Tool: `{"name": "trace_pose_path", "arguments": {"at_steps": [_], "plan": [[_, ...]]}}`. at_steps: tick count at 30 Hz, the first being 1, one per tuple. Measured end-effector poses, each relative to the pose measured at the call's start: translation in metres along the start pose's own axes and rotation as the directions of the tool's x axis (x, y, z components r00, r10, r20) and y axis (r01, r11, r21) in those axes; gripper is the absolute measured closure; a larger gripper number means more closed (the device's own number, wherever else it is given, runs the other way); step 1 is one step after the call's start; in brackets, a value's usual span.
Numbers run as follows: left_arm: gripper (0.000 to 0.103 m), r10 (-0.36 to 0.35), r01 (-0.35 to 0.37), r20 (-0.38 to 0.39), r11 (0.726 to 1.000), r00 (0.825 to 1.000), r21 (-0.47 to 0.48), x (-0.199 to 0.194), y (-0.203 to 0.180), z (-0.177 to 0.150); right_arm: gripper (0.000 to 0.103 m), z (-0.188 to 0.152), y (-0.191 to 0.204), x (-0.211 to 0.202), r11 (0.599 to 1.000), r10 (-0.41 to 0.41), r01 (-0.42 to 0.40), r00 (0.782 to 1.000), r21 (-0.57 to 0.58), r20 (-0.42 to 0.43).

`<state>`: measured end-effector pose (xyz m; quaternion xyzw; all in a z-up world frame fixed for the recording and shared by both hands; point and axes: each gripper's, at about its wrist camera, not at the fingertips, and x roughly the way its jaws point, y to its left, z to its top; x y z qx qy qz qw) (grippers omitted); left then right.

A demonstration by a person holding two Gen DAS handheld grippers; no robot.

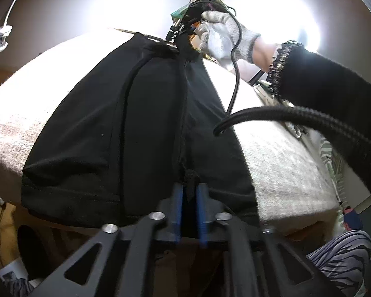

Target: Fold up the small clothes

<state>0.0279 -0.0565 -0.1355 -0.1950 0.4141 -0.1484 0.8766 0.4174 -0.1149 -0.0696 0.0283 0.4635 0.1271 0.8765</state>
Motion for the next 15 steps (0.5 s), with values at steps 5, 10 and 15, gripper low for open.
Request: {"name": "trace_pose_path", "arguments": {"at_steps": [5, 10, 15], "plan": [[0.067, 0.033, -0.035, 0.025, 0.997, 0.999, 0.072, -0.016, -0.009, -0.001, 0.049, -0.004, -0.012, -0.039, 0.999, 0.041, -0.042, 0.998, 0.02, 0.052], [0.066, 0.067, -0.073, 0.037, 0.983, 0.997, 0.171, -0.04, -0.014, -0.007, 0.049, -0.016, -0.034, -0.115, 0.995, 0.089, -0.094, 0.989, 0.038, 0.117], [0.064, 0.121, -0.129, 0.048, 0.956, 0.992, 0.262, -0.069, -0.002, -0.015, 0.049, -0.054, -0.05, -0.194, 0.992, 0.112, -0.12, 0.979, 0.04, 0.169]]}}
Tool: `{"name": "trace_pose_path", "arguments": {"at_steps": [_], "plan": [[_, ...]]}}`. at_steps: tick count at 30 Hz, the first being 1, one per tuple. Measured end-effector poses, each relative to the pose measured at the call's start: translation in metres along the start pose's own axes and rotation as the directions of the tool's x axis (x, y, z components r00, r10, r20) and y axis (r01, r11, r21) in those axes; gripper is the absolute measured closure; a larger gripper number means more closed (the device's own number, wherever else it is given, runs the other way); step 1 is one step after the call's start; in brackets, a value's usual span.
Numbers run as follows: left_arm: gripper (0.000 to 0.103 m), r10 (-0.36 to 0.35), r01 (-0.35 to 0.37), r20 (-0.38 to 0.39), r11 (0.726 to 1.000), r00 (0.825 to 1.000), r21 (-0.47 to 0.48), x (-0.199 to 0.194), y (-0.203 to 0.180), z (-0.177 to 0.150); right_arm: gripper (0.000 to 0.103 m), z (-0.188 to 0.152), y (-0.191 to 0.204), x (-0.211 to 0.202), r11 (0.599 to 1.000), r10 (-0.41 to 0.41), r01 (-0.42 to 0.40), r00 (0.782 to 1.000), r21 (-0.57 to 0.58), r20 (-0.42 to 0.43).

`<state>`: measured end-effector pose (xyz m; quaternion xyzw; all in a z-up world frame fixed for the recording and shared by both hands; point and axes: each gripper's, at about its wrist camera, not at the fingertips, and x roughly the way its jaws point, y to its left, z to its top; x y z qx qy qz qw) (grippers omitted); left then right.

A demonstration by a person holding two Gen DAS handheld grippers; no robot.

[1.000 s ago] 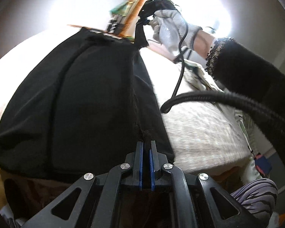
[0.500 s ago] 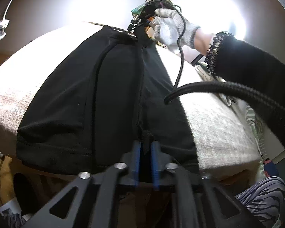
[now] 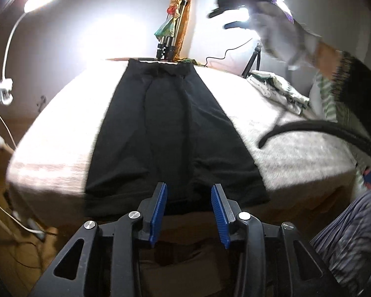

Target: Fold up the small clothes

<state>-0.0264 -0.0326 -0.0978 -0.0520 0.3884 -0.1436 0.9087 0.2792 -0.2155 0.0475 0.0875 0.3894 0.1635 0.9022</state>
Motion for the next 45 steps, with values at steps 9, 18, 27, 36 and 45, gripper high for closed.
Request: {"name": "trace_pose_path", "arguments": {"at_steps": [9, 18, 27, 36, 45], "plan": [[0.058, 0.087, -0.086, -0.012, 0.992, 0.996, 0.091, -0.024, 0.041, 0.005, 0.049, -0.118, -0.002, -0.089, 1.0, 0.026, -0.026, 0.998, -0.005, -0.06], [0.049, -0.001, -0.015, -0.145, 0.994, 0.989, -0.104, -0.002, 0.099, 0.015, 0.049, -0.264, -0.003, -0.078, 0.995, 0.102, -0.093, 0.955, 0.046, -0.278], [0.051, -0.117, 0.044, -0.251, 0.96, 0.961, -0.277, 0.03, 0.119, 0.013, 0.049, -0.303, 0.012, -0.057, 0.988, 0.145, -0.152, 0.917, 0.01, -0.373], [0.074, -0.146, 0.056, -0.294, 0.954, 0.945, -0.295, 0.04, 0.118, 0.008, 0.049, -0.311, 0.013, -0.053, 0.986, 0.162, -0.168, 0.913, 0.018, -0.376], [0.094, -0.135, 0.058, -0.275, 0.961, 0.952, -0.27, 0.036, 0.11, 0.015, 0.08, -0.313, 0.018, -0.05, 0.986, 0.152, -0.169, 0.914, -0.012, -0.376]]}}
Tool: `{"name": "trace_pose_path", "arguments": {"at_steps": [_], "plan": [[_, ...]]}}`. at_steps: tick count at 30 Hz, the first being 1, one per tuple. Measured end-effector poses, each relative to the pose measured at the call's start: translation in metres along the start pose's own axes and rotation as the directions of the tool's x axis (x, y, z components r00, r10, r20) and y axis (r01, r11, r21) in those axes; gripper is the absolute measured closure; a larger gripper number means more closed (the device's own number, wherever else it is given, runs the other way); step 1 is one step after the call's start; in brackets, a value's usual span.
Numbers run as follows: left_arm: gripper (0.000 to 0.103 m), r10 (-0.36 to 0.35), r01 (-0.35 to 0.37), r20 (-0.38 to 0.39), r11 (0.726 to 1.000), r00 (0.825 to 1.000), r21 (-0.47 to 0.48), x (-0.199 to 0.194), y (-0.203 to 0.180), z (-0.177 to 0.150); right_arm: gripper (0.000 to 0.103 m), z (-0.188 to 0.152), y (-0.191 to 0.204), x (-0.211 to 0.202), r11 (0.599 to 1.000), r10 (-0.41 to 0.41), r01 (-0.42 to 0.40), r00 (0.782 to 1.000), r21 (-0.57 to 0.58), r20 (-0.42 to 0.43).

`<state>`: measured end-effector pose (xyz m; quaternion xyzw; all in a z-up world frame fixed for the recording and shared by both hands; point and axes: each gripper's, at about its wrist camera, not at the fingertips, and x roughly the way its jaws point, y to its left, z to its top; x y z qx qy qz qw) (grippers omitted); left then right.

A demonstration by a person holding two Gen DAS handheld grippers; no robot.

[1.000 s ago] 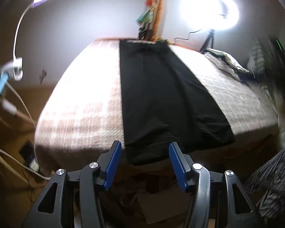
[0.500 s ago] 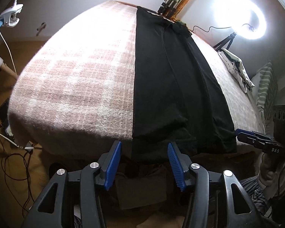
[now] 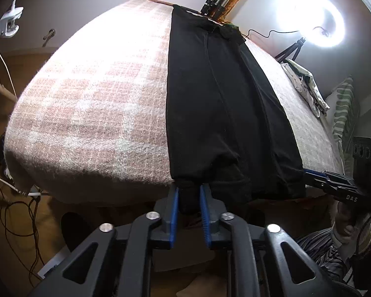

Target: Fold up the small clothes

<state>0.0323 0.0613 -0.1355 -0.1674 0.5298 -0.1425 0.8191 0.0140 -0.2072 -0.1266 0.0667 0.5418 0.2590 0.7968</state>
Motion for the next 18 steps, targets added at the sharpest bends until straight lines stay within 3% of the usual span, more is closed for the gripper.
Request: {"name": "trace_pose_path", "arguments": {"at_steps": [2, 9, 14, 18], "plan": [[0.097, -0.008, 0.008, 0.006, 1.0, 1.0, -0.003, -0.002, -0.001, 0.001, 0.095, 0.001, -0.002, 0.001, 1.0, 0.007, -0.007, 1.0, 0.006, -0.003], [0.101, -0.029, 0.028, 0.042, 0.999, 0.999, 0.019, -0.013, -0.013, 0.005, 0.099, 0.001, -0.021, 0.002, 0.981, 0.146, -0.144, 0.989, 0.131, -0.006], [0.101, -0.055, 0.053, 0.069, 0.998, 0.996, 0.024, -0.024, -0.021, 0.02, 0.099, 0.006, -0.033, -0.008, 0.951, 0.229, -0.233, 0.972, 0.204, 0.044], [0.101, -0.062, 0.058, 0.099, 0.997, 0.993, 0.041, -0.031, -0.03, 0.043, 0.1, 0.019, -0.04, -0.022, 0.939, 0.249, -0.266, 0.963, 0.218, 0.103]]}}
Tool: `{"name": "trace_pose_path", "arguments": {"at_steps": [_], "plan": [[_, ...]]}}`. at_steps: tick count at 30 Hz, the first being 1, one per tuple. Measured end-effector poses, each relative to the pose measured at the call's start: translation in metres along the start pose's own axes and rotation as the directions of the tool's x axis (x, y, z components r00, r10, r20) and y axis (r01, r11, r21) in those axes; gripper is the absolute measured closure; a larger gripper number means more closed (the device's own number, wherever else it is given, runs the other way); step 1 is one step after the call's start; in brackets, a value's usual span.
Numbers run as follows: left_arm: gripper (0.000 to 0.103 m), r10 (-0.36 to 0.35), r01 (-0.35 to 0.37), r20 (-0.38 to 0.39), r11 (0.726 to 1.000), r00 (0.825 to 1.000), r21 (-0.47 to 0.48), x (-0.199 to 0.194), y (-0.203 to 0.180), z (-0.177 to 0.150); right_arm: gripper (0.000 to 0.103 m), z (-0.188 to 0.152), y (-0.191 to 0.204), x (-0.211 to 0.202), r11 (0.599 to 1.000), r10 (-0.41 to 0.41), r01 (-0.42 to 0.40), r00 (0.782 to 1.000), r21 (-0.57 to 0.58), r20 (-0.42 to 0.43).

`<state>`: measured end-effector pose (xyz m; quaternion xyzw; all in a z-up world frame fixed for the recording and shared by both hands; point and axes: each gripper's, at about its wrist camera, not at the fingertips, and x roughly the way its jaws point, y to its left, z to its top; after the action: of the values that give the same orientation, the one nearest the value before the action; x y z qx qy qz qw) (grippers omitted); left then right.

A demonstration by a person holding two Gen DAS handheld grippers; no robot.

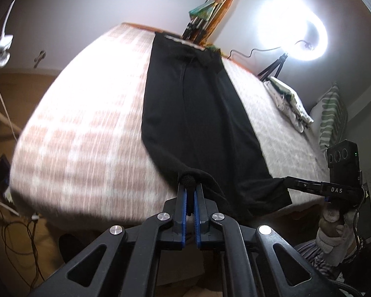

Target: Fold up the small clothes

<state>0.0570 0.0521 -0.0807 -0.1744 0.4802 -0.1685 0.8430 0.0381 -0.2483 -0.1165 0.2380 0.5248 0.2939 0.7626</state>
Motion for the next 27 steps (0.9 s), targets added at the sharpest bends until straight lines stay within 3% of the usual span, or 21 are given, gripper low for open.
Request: {"name": "trace_pose_path", "arguments": {"at_steps": [8, 11, 13, 15, 17, 18, 22, 27], "plan": [[0.101, 0.012, -0.013, 0.033, 1.0, 0.999, 0.01, 0.013, -0.009, 0.053, 0.1, 0.049, -0.007, -0.02, 0.999, 0.015, -0.019, 0.995, 0.041, 0.097], [0.101, 0.016, -0.016, 0.036, 1.0, 0.999, 0.015, 0.019, -0.01, 0.064, 0.1, 0.058, -0.004, -0.016, 0.999, -0.045, 0.044, 0.996, 0.017, 0.076], [0.101, 0.009, -0.01, 0.021, 1.0, 1.0, 0.029, 0.021, -0.011, 0.061, 0.099, 0.051, -0.006, -0.012, 0.999, -0.031, 0.031, 0.999, 0.019, 0.034], [0.101, 0.01, -0.01, 0.006, 0.999, 1.0, 0.037, 0.022, -0.011, 0.055, 0.091, 0.036, -0.009, -0.008, 0.999, -0.05, 0.05, 0.999, 0.005, -0.014], [0.101, 0.006, -0.005, -0.012, 0.999, 1.0, 0.036, 0.021, -0.01, 0.046, 0.061, 0.018, -0.01, -0.001, 0.999, -0.053, 0.053, 0.997, 0.003, -0.056], [0.101, 0.007, -0.007, -0.015, 0.999, 1.0, 0.036, 0.019, -0.01, 0.04, 0.057, 0.009, -0.01, 0.003, 0.998, -0.055, 0.056, 0.996, 0.013, -0.067], [0.101, -0.001, 0.002, -0.031, 1.0, 1.0, 0.014, 0.008, -0.002, 0.015, 0.057, -0.026, -0.013, 0.011, 0.999, -0.01, 0.014, 0.996, 0.049, -0.086], [0.101, 0.021, -0.021, -0.073, 1.0, 0.997, 0.005, 0.0, 0.013, -0.011, 0.057, -0.035, 0.004, 0.02, 1.0, -0.026, 0.025, 0.997, -0.014, -0.079]]}}
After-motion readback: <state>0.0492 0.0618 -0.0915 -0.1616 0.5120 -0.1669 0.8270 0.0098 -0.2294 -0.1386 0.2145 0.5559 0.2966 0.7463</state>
